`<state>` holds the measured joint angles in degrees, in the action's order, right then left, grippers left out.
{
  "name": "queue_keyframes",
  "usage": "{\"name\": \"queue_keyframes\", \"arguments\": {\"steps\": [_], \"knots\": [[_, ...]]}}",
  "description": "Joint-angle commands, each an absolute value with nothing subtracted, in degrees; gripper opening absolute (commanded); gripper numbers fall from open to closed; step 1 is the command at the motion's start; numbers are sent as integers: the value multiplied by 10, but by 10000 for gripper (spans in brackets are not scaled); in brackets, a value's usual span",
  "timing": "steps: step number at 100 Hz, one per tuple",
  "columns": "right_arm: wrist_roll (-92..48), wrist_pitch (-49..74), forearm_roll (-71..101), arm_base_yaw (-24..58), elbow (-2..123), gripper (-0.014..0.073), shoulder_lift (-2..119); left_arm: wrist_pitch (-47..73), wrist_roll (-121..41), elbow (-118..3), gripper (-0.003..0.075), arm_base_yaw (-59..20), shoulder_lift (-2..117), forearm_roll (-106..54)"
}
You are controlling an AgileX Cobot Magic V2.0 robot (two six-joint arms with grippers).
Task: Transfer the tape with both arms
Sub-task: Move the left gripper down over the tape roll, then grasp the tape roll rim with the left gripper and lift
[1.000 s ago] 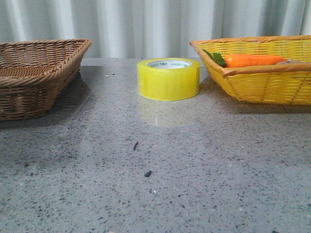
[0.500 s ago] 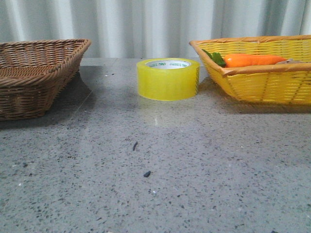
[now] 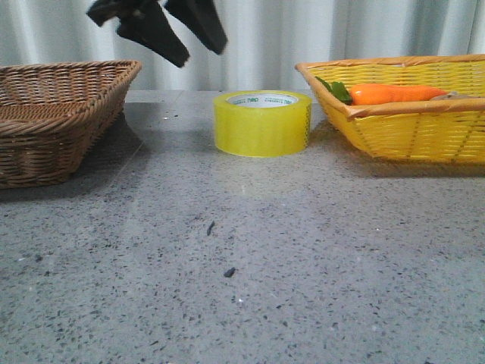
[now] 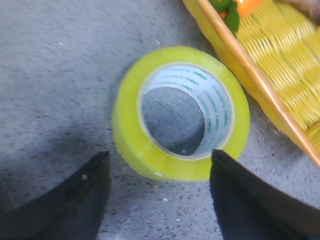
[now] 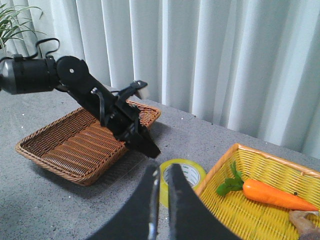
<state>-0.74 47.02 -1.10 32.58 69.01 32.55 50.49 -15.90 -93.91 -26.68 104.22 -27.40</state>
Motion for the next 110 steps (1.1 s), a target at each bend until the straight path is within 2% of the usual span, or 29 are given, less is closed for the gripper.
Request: {"name": "queue_keyframes", "arguments": {"steps": [1, 9, 36, 88, 95, 102, 110], "knots": [[-7, 431, -19, 325, 701, -46, 335, 482, -152, -960, 459, -290, 1024, -263], [-7, 434, -19, 325, 701, -46, 337, 473, -145, -960, 487, -300, 1031, -243], [-7, 453, -19, 325, 701, -46, 338, 422, -99, -960, 483, -301, 1036, -243], [-6, 457, -13, 325, 701, -46, 338, 438, -77, -960, 477, -301, 1088, -240], [-6, 457, -13, 325, 701, -46, 338, 438, -77, -960, 449, -301, 1092, -240], [-6, 457, -13, 325, 701, -46, 338, 439, -77, -960, 388, -301, 1093, -240], [-6, 457, -13, 325, 701, -46, 338, 439, -77, -960, 256, -301, 1093, -240]]}}
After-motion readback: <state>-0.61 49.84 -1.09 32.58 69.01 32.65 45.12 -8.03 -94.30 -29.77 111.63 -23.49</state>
